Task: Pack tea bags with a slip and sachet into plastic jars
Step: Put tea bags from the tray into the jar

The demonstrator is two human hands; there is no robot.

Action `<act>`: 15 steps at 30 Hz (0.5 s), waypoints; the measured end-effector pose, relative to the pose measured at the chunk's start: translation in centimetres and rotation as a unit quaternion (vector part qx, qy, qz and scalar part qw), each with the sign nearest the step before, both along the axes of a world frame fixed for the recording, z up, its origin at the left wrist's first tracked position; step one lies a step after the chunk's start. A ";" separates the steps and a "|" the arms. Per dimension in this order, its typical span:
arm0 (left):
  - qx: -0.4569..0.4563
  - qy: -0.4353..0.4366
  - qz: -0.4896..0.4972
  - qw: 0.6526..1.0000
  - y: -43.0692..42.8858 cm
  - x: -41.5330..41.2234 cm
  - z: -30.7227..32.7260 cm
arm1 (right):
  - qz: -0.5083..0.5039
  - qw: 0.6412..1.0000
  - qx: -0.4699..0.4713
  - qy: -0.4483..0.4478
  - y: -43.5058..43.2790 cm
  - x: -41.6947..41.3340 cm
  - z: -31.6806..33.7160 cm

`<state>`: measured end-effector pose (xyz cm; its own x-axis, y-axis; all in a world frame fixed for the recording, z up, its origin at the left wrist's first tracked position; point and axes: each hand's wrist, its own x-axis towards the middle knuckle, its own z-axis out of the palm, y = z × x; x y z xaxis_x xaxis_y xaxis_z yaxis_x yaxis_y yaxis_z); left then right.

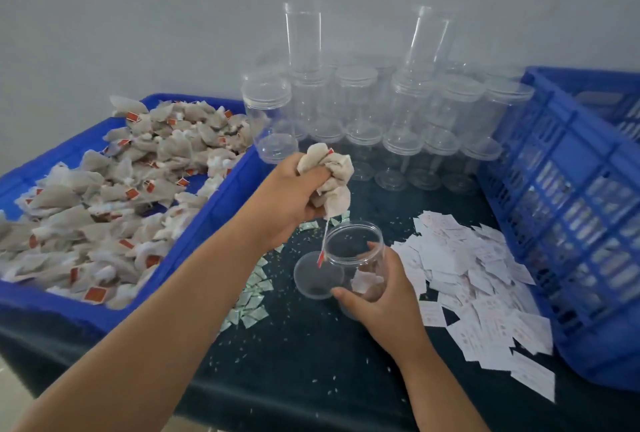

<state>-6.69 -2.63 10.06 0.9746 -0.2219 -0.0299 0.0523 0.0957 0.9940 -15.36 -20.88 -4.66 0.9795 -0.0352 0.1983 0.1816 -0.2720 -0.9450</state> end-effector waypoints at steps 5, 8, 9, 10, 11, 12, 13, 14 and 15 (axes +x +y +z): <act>0.350 -0.135 -0.033 0.926 -1.2 -0.6 -2.6 | -0.028 0.999 0.007 -0.018 0.1 0.0 0.6; 0.445 -0.162 -0.121 0.872 -1.7 -0.8 -2.9 | -0.045 0.999 0.021 -0.017 0.1 0.1 0.5; 0.466 -0.175 -0.131 0.858 -1.8 -0.8 -2.8 | -0.046 0.998 0.031 -0.014 0.0 0.2 0.3; 0.472 -0.191 -0.129 0.851 -1.8 -0.9 -2.7 | -0.046 0.998 0.040 -0.012 0.0 0.2 0.2; 0.465 -0.211 -0.118 0.852 -1.8 -0.9 -2.6 | -0.048 0.998 0.051 -0.010 0.0 0.3 0.1; 0.450 -0.234 -0.101 0.856 -1.7 -1.0 -2.4 | -0.051 0.997 0.061 -0.010 0.0 0.3 0.1; 0.436 -0.251 -0.085 0.860 -1.6 -1.0 -2.3 | -0.055 0.996 0.071 -0.010 0.0 0.3 0.0; 0.425 -0.257 -0.073 0.865 -1.5 -1.0 -2.1 | -0.057 0.995 0.079 -0.009 0.0 0.4 0.0; 0.414 -0.255 -0.068 0.871 -1.4 -1.0 -2.0 | -0.057 0.995 0.085 -0.009 0.0 0.4 0.0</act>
